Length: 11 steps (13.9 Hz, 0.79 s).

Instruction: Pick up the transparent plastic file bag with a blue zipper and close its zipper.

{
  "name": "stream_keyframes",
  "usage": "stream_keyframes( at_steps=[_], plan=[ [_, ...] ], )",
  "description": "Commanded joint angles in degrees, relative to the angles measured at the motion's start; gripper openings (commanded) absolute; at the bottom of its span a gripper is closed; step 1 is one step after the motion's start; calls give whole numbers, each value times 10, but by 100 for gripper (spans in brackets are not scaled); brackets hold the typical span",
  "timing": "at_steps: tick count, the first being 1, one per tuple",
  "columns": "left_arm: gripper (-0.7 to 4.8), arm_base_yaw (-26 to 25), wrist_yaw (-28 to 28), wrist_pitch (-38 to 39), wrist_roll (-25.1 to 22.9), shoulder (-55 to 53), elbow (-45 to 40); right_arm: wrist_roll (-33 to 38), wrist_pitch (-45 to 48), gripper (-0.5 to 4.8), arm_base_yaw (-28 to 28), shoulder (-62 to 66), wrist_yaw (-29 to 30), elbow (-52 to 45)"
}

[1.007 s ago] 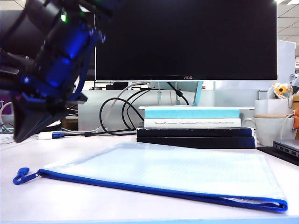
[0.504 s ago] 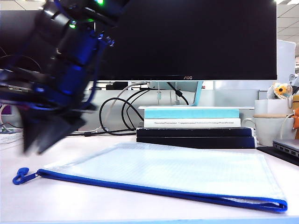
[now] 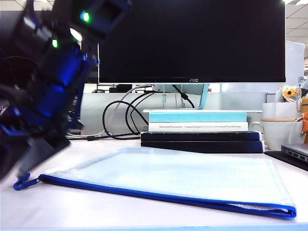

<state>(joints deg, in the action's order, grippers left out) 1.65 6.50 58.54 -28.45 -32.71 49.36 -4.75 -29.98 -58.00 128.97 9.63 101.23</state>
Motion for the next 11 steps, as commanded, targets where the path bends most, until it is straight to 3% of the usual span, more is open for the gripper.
stream_keyframes(
  at_steps=[1, 7, 9, 11],
  plan=[
    [371, 1, 4, 2, 5, 0, 3, -1, 13, 148, 0, -3, -29, 3],
    [371, 1, 4, 1, 4, 0, 3, 2, 11, 134, 0, 11, -31, 3],
    [371, 1, 4, 1, 4, 0, 3, 2, 2, 93, 0, 15, -31, 2],
    [371, 1, 4, 1, 4, 0, 3, 2, 2, -12, 0, 16, -25, 3]
  ],
)
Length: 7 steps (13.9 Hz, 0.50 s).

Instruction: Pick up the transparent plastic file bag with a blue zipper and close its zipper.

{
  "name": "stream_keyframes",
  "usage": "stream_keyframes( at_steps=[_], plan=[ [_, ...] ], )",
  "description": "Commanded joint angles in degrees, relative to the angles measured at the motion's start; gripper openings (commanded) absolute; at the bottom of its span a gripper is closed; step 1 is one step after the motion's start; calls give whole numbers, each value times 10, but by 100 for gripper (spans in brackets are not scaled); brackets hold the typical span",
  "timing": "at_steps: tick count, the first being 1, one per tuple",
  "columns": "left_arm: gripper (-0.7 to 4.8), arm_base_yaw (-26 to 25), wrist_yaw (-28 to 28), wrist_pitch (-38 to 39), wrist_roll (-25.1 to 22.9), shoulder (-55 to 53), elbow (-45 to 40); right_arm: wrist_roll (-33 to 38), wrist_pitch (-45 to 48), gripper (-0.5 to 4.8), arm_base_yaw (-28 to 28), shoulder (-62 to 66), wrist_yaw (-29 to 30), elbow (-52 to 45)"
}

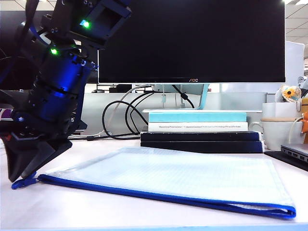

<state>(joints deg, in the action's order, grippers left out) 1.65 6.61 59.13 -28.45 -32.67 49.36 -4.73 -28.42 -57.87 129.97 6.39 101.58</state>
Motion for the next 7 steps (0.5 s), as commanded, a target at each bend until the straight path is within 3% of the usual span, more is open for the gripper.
stream_keyframes(
  at_steps=[1, 7],
  plan=[
    [371, 1, 3, -5, 4, -1, 3, 2, -13, -5, -2, 5, 13, -1],
    [371, 1, 3, -9, 5, -1, 3, 2, -52, -5, 13, -6, 12, 47]
  ],
)
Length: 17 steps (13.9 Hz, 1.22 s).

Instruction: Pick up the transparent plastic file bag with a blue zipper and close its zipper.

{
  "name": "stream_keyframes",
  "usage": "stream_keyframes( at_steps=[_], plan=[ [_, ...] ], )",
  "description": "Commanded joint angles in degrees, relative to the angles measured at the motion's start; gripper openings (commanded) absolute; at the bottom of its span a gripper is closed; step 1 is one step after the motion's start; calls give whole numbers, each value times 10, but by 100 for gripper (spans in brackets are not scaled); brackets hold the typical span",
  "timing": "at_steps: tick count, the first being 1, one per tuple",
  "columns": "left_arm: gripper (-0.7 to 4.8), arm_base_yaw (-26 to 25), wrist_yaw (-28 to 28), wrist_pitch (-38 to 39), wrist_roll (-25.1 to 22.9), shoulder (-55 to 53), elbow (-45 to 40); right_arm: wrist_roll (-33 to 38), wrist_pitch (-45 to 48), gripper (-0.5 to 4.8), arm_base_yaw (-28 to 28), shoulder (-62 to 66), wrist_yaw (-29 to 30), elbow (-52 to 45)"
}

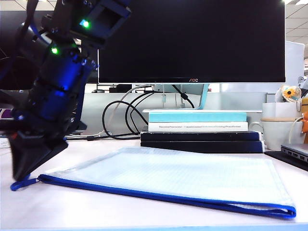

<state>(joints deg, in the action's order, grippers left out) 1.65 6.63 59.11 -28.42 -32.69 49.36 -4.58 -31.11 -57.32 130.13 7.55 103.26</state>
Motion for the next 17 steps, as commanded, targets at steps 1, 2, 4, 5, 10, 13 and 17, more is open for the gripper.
stream_keyframes(
  at_steps=[1, 2, 4, 5, 10, 13, 17],
  plan=[
    [371, 1, 2, -11, 9, 0, 3, 0, -35, -5, 12, -14, 1, 46],
    [371, 1, 2, -11, 10, 0, 3, 0, -38, -5, 17, -28, 1, 57],
    [371, 1, 2, -11, 10, 0, 3, 1, -40, -5, 24, -46, 1, 60],
    [371, 1, 2, -11, 11, 0, 3, 1, -48, 15, 27, -50, 3, 60],
    [371, 1, 15, -9, 15, 0, 3, 2, -100, 128, 30, -42, 18, 58],
    [371, 1, 59, -9, 15, 0, 3, 31, -107, 151, 31, -36, 44, 58],
    [362, 1, 72, -9, 15, 0, 3, 46, -106, 150, 26, -10, 63, 58]
  ],
)
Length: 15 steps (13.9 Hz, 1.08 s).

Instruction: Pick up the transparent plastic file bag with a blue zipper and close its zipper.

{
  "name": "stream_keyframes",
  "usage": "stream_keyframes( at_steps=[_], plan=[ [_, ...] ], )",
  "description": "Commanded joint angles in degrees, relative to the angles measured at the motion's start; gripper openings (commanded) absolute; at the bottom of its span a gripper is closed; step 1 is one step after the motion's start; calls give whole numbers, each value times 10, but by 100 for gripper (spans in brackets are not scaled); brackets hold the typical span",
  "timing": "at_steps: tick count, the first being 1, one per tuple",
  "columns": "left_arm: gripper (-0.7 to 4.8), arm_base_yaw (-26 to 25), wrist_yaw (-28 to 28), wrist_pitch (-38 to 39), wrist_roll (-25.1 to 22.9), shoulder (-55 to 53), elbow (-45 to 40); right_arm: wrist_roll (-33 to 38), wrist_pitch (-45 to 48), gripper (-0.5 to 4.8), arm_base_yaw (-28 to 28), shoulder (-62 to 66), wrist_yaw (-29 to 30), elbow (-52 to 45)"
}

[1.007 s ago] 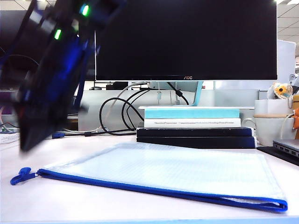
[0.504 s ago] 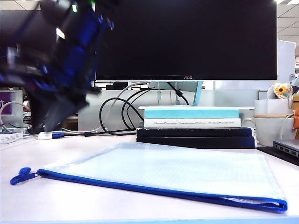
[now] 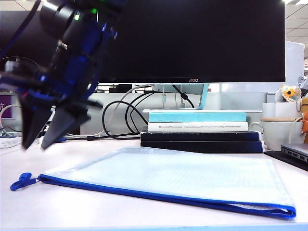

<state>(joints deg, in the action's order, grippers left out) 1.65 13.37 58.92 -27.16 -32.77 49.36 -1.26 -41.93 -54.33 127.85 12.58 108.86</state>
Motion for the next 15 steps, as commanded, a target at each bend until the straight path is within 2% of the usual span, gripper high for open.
stream_keyframes(
  at_steps=[1, 11, 13, 14, 15],
  plan=[
    [362, 1, 4, -7, 2, 0, 3, 13, 3, 150, -4, 19, 17, 2],
    [362, 1, 4, 1, 2, 0, 3, 43, 42, 148, -15, 62, 41, 2],
    [362, 1, 4, 1, 2, 0, 3, 43, 45, 131, -16, 66, 39, 2],
    [362, 1, 4, 1, 2, 0, 3, 43, 49, 94, -18, 70, 39, 2],
    [362, 1, 4, 1, 2, 0, 3, 43, 57, 84, -19, 74, 39, 2]
  ],
)
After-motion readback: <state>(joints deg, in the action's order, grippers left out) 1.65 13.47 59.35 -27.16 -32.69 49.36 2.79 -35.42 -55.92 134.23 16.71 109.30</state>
